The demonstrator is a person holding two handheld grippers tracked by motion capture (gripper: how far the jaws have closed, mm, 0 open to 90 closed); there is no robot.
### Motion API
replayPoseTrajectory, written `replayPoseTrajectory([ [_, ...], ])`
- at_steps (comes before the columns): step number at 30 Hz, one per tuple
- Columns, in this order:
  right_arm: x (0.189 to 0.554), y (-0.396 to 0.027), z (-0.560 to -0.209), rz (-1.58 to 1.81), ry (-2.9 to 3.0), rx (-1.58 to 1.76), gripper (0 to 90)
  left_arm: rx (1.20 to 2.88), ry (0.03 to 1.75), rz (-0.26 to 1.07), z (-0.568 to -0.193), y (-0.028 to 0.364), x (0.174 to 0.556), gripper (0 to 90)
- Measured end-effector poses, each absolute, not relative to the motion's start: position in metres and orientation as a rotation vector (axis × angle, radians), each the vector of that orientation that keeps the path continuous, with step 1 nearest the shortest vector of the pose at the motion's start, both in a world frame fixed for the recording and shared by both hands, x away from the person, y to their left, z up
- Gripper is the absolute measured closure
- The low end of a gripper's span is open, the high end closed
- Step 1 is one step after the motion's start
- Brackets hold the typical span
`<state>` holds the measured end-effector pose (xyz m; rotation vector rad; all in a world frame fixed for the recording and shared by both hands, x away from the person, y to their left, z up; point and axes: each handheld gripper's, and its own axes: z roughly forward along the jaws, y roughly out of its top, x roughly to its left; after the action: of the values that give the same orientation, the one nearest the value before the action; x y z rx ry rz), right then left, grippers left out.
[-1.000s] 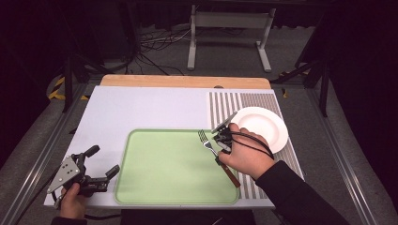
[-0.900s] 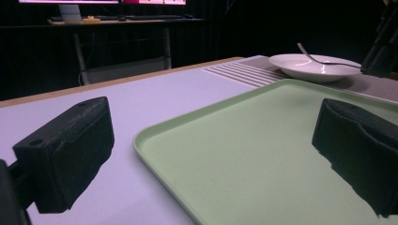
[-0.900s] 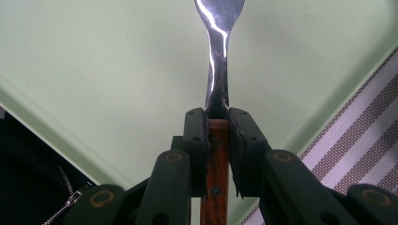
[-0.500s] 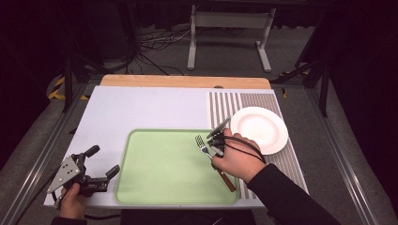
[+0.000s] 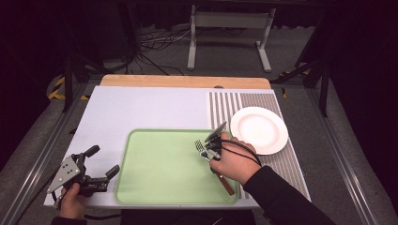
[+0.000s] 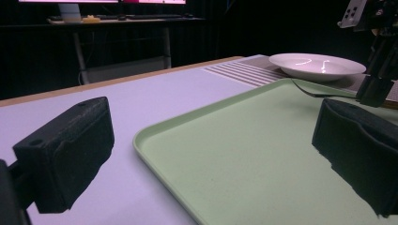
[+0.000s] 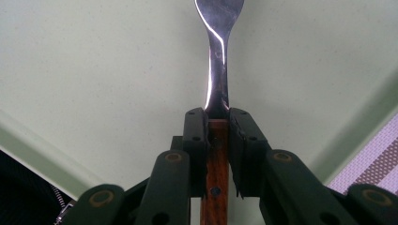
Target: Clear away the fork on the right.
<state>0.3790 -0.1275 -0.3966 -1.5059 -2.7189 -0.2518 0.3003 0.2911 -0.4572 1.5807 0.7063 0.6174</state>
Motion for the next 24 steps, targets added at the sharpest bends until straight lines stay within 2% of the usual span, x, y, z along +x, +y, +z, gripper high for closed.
replayPoseTrajectory([
  [24, 0.379, -0.127, -0.408, -0.199, -2.7, -1.526, 77.9, 1.58, 0.705, 0.618, -0.457, 0.291, 0.3, 0.1],
])
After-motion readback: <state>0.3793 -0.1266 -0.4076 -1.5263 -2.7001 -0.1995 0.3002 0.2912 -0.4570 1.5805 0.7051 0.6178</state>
